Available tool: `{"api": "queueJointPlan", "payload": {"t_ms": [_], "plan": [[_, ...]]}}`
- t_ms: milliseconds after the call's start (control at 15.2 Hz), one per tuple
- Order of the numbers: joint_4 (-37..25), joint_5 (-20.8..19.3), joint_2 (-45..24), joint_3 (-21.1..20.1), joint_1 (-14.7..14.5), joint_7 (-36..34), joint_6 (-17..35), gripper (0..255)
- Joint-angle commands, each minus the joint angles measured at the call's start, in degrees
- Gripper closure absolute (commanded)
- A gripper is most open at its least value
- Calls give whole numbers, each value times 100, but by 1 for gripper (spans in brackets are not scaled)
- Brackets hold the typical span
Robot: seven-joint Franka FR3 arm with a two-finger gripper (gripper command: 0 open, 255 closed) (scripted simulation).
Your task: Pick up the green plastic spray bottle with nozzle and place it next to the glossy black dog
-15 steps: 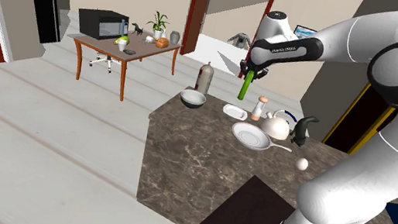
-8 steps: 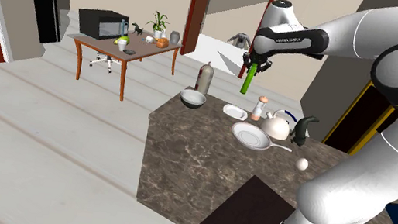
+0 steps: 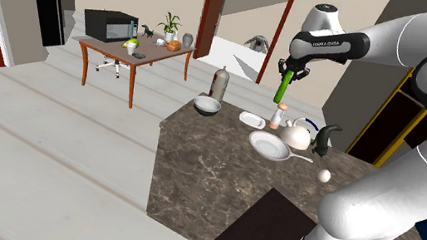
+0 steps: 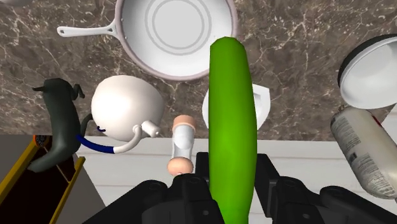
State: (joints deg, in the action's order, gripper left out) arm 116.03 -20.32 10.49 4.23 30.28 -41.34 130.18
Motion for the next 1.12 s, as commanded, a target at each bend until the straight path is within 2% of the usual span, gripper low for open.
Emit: {"api": "queueJointPlan", "payload": {"t_ms": [0,528,1056], "plan": [[148,76,108,182,94,302,124,255],[393,442,318,965,416,1566,447,255],[217,1006,165,1828,652,2979,630,255]]}}
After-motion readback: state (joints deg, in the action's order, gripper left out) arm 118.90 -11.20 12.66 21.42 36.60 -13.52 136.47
